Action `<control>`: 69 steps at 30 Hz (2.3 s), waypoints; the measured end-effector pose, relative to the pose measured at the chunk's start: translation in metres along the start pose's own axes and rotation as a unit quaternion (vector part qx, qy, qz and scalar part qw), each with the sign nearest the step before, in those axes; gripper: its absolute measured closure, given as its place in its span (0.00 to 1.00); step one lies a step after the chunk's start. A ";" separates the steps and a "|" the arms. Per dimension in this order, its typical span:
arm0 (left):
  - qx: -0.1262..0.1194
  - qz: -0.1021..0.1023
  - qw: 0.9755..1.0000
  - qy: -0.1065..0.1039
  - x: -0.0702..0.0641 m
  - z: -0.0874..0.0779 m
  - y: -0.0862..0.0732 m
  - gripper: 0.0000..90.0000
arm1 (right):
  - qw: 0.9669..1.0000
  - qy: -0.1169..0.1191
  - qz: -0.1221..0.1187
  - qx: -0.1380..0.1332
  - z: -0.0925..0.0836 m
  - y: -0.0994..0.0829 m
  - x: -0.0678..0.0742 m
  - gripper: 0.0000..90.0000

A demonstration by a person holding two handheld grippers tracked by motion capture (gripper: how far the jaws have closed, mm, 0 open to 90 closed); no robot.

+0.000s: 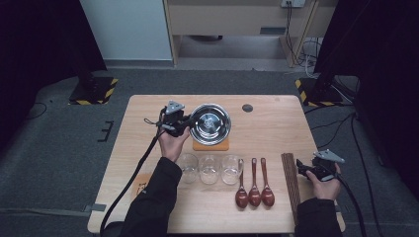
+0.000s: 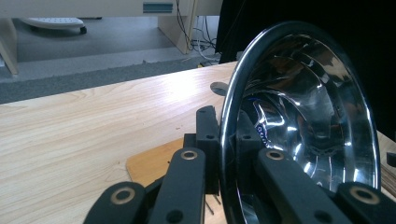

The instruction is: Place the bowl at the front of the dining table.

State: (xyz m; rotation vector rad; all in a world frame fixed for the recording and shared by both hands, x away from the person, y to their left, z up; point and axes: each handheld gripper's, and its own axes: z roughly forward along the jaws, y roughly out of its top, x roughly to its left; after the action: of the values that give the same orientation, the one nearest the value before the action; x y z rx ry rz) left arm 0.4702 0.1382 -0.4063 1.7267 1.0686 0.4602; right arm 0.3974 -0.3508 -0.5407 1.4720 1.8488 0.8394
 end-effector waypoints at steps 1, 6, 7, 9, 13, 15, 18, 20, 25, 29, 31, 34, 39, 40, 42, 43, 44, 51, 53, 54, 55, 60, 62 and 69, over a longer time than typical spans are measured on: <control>0.001 -0.001 1.000 0.000 0.000 0.001 0.001 0.94 | 1.000 -0.001 -0.002 0.004 0.000 0.000 0.000 0.21; 0.003 -0.012 1.000 -0.001 0.002 0.007 0.004 0.94 | 1.000 0.001 -0.004 0.012 0.001 0.000 0.000 0.21; 0.006 -0.012 1.000 0.001 0.003 0.008 0.004 0.94 | 1.000 0.001 -0.004 0.015 0.001 0.000 0.000 0.21; 0.010 -0.010 1.000 0.010 0.004 0.009 0.006 0.93 | 1.000 0.000 -0.004 0.022 0.002 0.000 0.000 0.21; 0.013 -0.013 1.000 0.014 0.007 0.014 0.008 0.93 | 1.000 0.003 0.000 0.029 0.003 0.000 -0.001 0.20; 0.015 -0.015 1.000 0.016 0.008 0.017 0.008 0.94 | 1.000 0.003 0.000 0.029 0.002 0.000 -0.001 0.20; 0.020 -0.016 1.000 0.018 0.009 0.021 0.008 0.94 | 1.000 0.003 0.000 0.029 0.002 0.000 -0.001 0.20; 0.020 -0.020 0.999 0.016 0.011 0.024 0.008 0.93 | 1.000 0.003 0.001 0.029 0.002 0.000 -0.001 0.20; 0.026 -0.031 0.999 0.020 0.016 0.030 0.005 0.94 | 1.000 0.005 0.002 0.030 0.003 0.000 -0.002 0.20; 0.028 -0.031 0.999 0.019 0.019 0.034 0.003 0.93 | 1.000 0.005 0.002 0.030 0.003 0.000 -0.002 0.20; 0.028 -0.033 0.999 0.017 0.019 0.036 0.003 0.93 | 1.000 0.006 0.003 0.030 0.003 0.000 -0.002 0.20; 0.032 -0.028 0.999 0.019 0.018 0.040 0.005 0.93 | 1.000 0.005 0.004 0.031 0.003 0.000 -0.002 0.19; 0.034 -0.021 0.999 0.020 0.015 0.045 0.010 0.93 | 0.999 0.005 0.005 0.031 0.003 0.000 -0.003 0.19; 0.032 -0.024 0.999 0.020 0.015 0.046 0.010 0.94 | 0.999 0.005 0.005 0.031 0.003 0.000 -0.003 0.19; 0.030 -0.034 0.999 0.017 0.018 0.047 0.011 0.94 | 0.999 0.005 0.005 0.031 0.003 0.000 -0.003 0.19; 0.030 -0.036 0.999 0.018 0.019 0.048 0.011 0.94 | 0.999 0.006 0.006 0.032 0.003 0.000 -0.003 0.19; 0.031 -0.036 0.999 0.021 0.020 0.049 0.010 0.94 | 0.999 0.006 0.007 0.032 0.003 0.000 -0.003 0.19; 0.059 -0.037 0.997 0.036 0.025 0.062 -0.001 0.93 | 0.999 0.005 0.009 0.033 0.003 0.000 -0.003 0.18; 0.066 -0.037 0.997 0.036 0.025 0.067 -0.004 0.93 | 0.999 0.005 0.009 0.033 0.003 0.000 -0.003 0.18; 0.070 -0.037 0.996 0.036 0.026 0.069 -0.006 0.93 | 0.999 0.006 0.009 0.033 0.003 0.000 -0.003 0.18; 0.075 -0.037 0.996 0.038 0.026 0.071 -0.008 0.93 | 0.999 0.006 0.009 0.033 0.003 0.000 -0.003 0.18; 0.091 -0.037 0.994 0.042 0.029 0.080 -0.016 0.94 | 0.999 0.007 0.011 0.034 0.003 0.000 -0.003 0.18; 0.094 -0.039 0.994 0.043 0.029 0.082 -0.018 0.93 | 0.999 0.007 0.011 0.034 0.003 0.000 -0.003 0.18; 0.104 -0.043 0.993 0.041 0.032 0.090 -0.025 0.94 | 0.999 0.007 0.011 0.034 0.004 0.000 -0.004 0.18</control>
State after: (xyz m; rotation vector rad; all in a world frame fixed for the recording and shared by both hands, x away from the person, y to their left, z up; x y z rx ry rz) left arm 0.5406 0.1173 -0.4718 1.8471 1.2815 0.3799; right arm 0.4008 -0.3540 -0.5427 1.5346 1.8917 0.8073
